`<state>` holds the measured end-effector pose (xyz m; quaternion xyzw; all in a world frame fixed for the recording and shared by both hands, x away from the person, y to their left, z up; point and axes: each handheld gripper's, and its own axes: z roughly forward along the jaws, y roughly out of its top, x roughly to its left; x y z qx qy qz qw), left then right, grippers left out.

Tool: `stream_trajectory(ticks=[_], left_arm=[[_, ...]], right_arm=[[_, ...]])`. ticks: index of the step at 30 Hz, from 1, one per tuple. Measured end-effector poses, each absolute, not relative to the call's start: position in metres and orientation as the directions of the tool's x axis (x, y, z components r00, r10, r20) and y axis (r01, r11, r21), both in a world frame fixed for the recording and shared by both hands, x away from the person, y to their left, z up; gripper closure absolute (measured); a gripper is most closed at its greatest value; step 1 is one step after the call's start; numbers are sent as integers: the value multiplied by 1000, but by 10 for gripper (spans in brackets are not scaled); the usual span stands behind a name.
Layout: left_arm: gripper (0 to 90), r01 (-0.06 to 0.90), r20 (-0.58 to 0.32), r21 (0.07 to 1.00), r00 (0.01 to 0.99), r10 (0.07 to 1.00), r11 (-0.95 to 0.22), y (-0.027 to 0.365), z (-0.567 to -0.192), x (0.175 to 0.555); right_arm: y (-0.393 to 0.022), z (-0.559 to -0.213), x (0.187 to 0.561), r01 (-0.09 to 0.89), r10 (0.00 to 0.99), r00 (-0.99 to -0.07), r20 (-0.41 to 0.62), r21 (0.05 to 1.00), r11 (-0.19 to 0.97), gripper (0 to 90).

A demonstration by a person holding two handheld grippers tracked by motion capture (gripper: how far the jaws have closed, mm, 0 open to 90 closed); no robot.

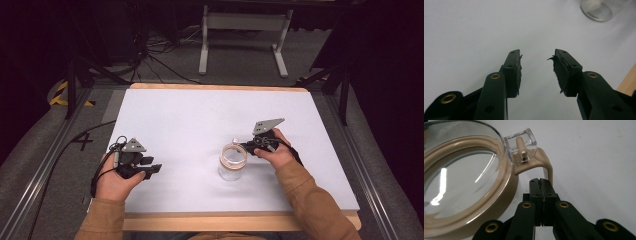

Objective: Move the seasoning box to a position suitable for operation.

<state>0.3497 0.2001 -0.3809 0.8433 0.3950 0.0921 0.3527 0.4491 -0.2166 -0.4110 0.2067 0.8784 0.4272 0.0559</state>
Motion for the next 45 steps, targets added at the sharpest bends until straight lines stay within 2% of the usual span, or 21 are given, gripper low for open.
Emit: stream_trajectory(ticks=[12,29,45], left_arm=[[578,601,-123,660,679,724,-451,197,-382,352],[578,566,-143,668,735,663,-484,165,-378,383],[567,544,-157,674,767,622,-500,143,-376,398]], right_arm=[[-219,-411,451,304,401,-913,78,785,540,900],[-269,-374,413,328,507,-860,59,825,461,900],[-294,-369,394,365,561,-825,71,825,431,897]])
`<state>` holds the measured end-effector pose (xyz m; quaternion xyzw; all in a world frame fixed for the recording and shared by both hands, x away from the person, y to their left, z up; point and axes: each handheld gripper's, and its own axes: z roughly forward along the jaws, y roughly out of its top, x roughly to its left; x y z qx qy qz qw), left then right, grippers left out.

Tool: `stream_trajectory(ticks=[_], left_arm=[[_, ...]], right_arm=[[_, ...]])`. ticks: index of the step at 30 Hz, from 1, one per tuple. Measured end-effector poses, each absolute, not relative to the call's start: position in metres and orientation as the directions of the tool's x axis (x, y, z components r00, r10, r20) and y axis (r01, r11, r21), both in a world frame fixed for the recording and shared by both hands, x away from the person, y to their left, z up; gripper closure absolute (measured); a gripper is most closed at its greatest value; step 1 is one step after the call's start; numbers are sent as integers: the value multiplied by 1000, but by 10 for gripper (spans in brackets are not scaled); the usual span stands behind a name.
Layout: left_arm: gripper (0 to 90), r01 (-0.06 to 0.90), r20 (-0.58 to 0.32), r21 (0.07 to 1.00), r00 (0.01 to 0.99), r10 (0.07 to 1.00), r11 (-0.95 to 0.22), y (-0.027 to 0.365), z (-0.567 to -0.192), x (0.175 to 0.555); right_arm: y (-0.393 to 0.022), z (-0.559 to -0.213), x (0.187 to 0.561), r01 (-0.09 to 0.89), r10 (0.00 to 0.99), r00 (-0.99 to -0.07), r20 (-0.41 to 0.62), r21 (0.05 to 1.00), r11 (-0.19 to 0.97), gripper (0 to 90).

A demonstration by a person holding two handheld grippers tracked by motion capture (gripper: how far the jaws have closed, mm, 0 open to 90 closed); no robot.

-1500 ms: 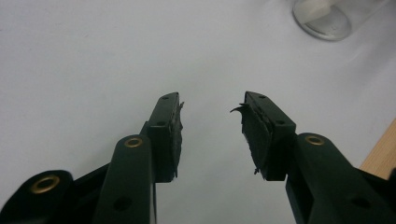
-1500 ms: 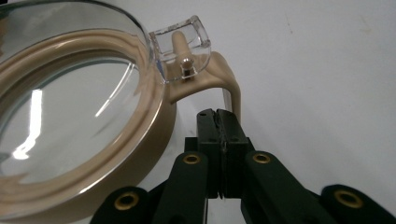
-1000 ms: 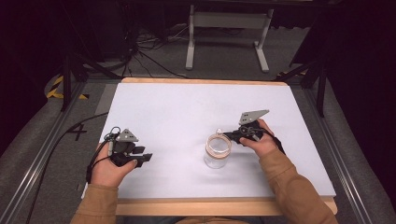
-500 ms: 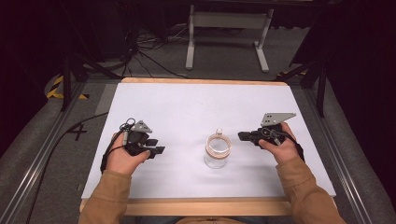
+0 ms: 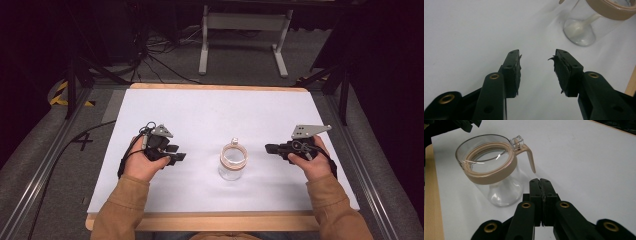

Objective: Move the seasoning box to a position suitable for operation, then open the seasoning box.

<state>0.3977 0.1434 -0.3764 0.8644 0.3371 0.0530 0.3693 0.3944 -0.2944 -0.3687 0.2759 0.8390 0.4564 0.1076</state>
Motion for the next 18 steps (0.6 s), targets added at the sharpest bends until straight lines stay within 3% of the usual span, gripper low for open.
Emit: stream_trajectory(ticks=[18], left_arm=[[544,545,-168,692,759,629,-473,152,-371,390]], right_arm=[[-282,-356,394,335,545,-837,55,839,429,897]])
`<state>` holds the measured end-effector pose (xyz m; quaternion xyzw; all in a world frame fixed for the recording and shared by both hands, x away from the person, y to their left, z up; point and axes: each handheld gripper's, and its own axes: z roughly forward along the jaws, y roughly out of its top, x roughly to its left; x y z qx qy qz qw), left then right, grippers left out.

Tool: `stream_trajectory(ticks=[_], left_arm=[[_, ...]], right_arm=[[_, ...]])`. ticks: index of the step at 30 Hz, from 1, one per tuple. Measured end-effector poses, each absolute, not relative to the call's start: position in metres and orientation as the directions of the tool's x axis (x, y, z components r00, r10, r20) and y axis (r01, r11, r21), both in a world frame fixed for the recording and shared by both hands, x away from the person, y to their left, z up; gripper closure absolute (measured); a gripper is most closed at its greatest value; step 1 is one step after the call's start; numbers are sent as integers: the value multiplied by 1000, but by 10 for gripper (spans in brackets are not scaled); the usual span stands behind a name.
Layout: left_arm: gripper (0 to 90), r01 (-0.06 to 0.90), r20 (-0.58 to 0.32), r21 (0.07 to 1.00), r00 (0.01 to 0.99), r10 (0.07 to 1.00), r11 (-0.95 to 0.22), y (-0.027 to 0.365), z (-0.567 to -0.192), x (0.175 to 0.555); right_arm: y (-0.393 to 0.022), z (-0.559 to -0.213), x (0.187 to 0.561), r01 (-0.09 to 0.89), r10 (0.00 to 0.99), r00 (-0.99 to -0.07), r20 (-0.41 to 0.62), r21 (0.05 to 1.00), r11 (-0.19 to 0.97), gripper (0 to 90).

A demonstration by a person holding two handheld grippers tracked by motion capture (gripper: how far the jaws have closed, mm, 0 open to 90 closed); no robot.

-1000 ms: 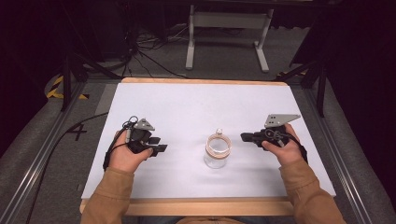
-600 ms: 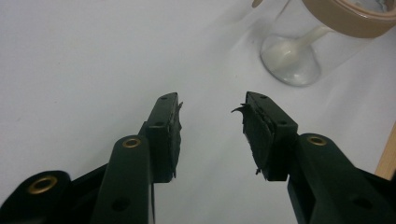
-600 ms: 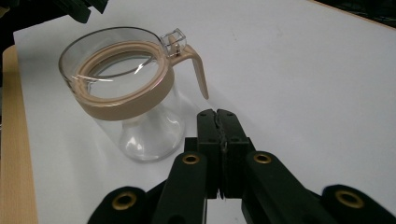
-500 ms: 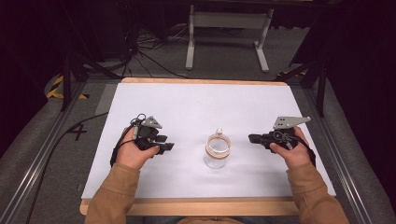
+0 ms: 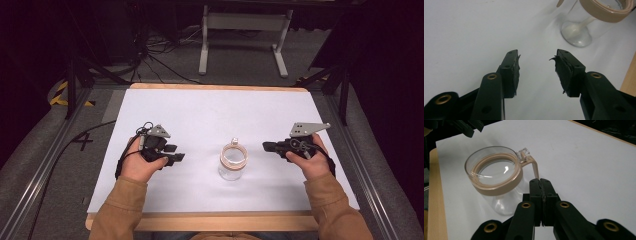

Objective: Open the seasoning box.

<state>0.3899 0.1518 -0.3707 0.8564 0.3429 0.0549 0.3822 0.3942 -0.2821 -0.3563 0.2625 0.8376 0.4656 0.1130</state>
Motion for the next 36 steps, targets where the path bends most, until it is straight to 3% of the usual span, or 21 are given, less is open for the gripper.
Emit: stream_trajectory(ticks=[7,18,36], left_arm=[[543,540,-159,692,762,628,-479,154,-369,386],[542,539,-166,693,765,622,-479,157,-371,387],[542,532,-160,688,775,612,-493,153,-372,388]], right_arm=[[-256,-340,409,289,480,-876,39,839,460,897],[-217,-339,441,295,429,-901,70,823,486,897],[-208,-353,452,317,417,-904,97,805,501,899]])
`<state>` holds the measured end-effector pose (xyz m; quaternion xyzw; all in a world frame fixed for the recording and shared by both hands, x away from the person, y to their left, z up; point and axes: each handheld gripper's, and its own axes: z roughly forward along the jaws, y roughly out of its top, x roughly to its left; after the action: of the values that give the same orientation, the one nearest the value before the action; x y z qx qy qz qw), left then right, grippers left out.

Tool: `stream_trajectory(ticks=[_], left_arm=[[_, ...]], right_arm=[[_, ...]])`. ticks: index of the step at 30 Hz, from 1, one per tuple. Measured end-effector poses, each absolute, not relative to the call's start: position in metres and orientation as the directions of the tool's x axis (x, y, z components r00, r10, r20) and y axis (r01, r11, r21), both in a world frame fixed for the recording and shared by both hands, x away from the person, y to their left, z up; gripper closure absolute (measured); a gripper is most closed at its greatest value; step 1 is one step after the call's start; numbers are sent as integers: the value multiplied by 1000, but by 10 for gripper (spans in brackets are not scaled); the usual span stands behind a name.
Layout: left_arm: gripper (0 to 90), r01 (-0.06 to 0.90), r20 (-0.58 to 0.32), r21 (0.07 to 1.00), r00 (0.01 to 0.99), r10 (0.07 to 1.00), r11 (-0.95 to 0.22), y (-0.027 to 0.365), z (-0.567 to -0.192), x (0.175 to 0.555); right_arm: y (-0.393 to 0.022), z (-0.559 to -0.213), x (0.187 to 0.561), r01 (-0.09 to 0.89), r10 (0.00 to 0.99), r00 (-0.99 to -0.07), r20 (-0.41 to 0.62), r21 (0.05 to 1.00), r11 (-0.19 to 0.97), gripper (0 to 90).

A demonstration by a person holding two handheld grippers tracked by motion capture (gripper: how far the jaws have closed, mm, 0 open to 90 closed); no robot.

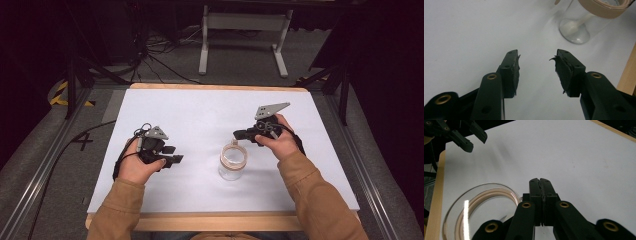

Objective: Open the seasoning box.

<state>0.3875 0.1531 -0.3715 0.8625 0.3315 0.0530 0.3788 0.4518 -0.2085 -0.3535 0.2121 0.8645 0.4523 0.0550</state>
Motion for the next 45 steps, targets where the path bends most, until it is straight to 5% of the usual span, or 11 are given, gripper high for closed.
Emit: stream_trajectory(ticks=[16,33,45], left_arm=[[593,502,-162,683,812,561,-530,128,-373,383],[845,304,-158,854,925,345,-422,44,-351,373],[895,272,-109,871,919,378,-409,39,-339,378]], right_arm=[[-211,-358,455,325,436,-896,82,790,519,900],[-210,-360,457,332,439,-894,88,789,517,900],[-210,-360,457,336,440,-893,95,790,512,900]])
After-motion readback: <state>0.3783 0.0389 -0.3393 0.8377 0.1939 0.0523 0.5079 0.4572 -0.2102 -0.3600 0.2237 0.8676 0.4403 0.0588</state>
